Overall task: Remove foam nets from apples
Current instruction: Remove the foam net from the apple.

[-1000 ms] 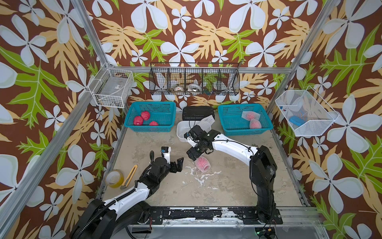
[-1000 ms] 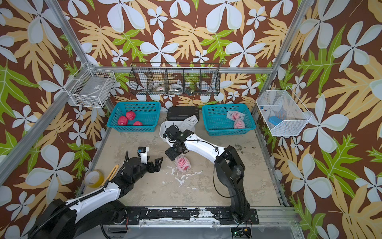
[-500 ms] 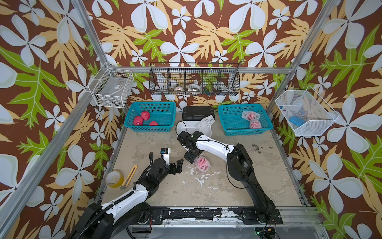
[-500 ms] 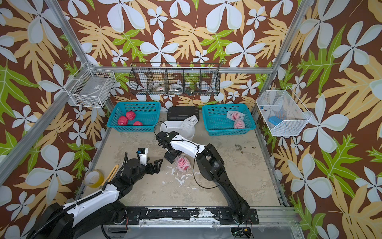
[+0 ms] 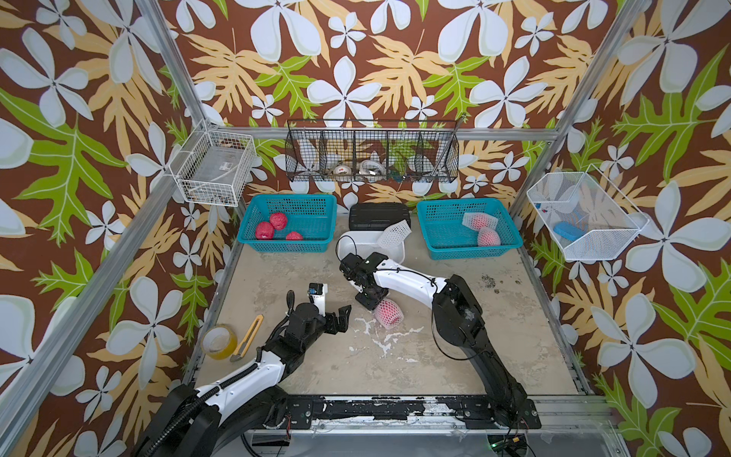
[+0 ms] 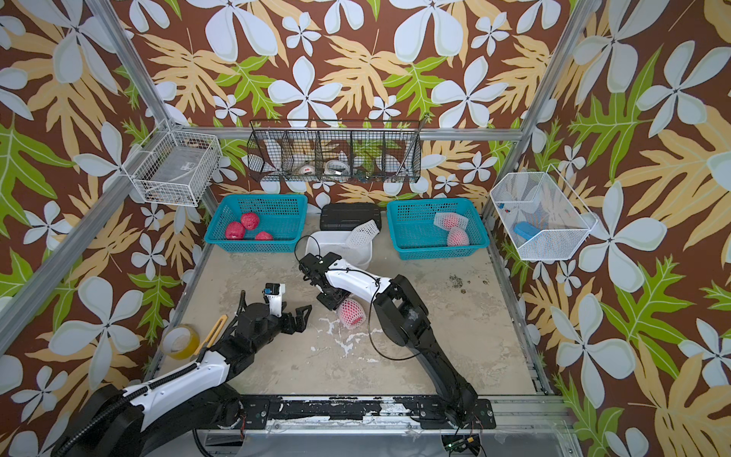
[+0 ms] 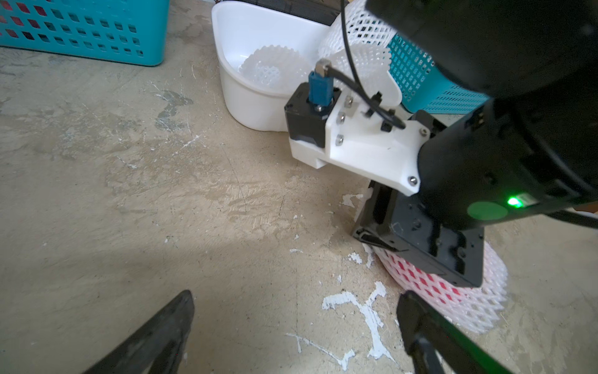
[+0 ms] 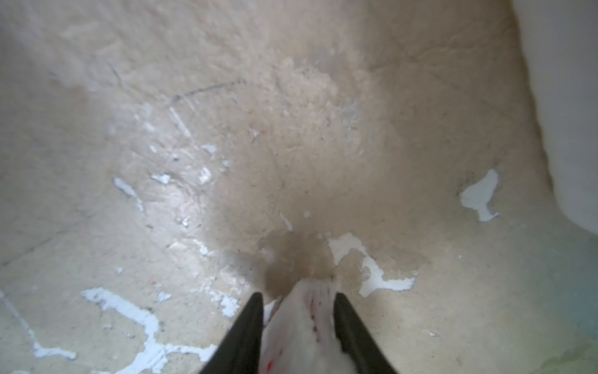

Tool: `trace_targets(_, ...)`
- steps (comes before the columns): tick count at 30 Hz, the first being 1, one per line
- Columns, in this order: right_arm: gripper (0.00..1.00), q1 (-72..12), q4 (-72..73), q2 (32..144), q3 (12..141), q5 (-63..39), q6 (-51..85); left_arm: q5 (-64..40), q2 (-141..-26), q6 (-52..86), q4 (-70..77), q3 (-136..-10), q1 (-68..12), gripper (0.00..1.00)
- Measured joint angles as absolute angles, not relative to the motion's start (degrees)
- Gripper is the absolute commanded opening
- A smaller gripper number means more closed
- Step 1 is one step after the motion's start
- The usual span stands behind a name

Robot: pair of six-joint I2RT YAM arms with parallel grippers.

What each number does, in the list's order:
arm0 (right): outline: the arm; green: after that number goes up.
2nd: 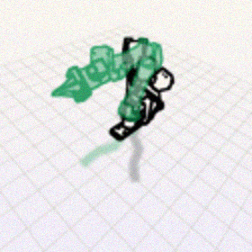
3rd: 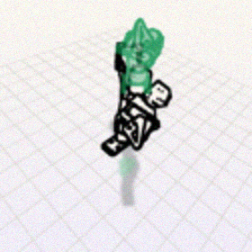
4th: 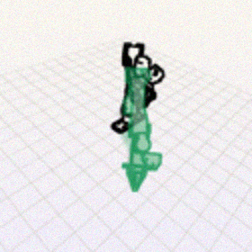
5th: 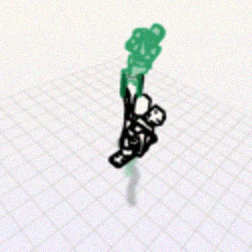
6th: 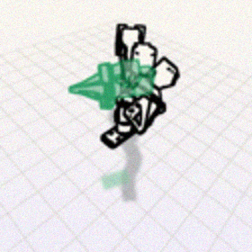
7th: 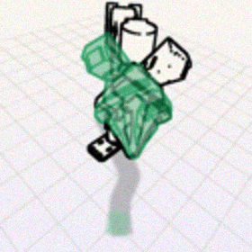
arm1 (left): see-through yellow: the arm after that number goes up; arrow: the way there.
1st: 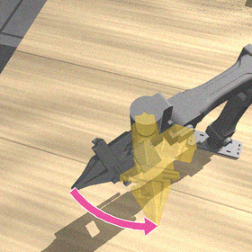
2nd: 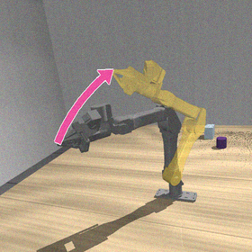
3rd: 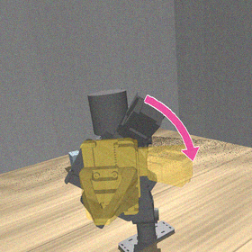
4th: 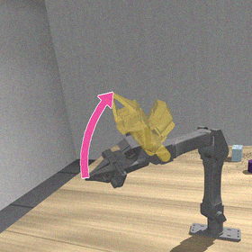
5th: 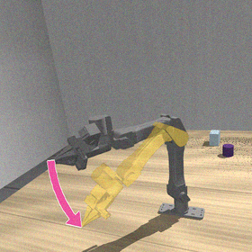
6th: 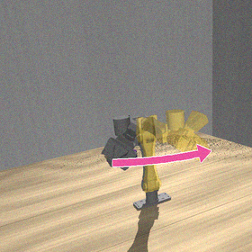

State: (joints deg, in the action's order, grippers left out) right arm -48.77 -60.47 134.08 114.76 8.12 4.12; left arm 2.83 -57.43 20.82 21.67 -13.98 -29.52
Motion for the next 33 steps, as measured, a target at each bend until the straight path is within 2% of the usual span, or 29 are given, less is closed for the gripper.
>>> trace_targets(1, 0.20, -48.8, -60.2, 133.6, 114.8, 7.4, 3.6, 2.9, -57.4, 20.8, 21.6, -14.0, -29.5, 1.00)
trace_targets(5, 0.16, -48.8, -58.5, 131.8, 113.6, 5.7, 3.6, 3.4, -57.3, 20.6, 21.5, -14.4, -29.5, 1.00)
trace_targets(11, 0.13, -48.7, -54.8, 125.9, 110.8, 3.7, 3.4, 4.2, -57.1, 20.4, 21.1, -15.3, -29.5, 1.00)
trace_targets(14, 0.06, -48.7, -51.1, 120.8, 107.3, 1.9, 3.7, 4.3, -57.1, 20.4, 21.1, -15.6, -29.5, 1.00)
trace_targets(15, 0.01, -48.7, -49.7, 119.1, 105.9, 1.3, 3.9, 4.3, -57.1, 20.4, 21.0, -15.7, -29.5, 1.00)
trace_targets(17, 0.00, -48.7, -45.9, 115.4, 102.1, 0.2, 4.2, 4.3, -57.4, 20.4, 21.0, -16.1, -29.5, 1.00)
trace_targets(24, 0.00, -48.5, -14.7, 96.1, 68.5, -4.1, 5.6, 4.4, -58.4, 20.4, 21.2, -16.4, -29.5, 1.00)
trace_targets(30, 0.00, -48.5, 12.2, 84.2, 52.7, -6.0, 7.7, 4.4, -59.4, 20.4, 21.3, -16.9, -29.5, 1.00)
trace_targets(33, 0.00, -47.1, 20.0, 85.3, 48.6, -6.2, 8.9, 4.4, -59.6, 20.3, 21.3, -16.9, -29.5, 1.00)
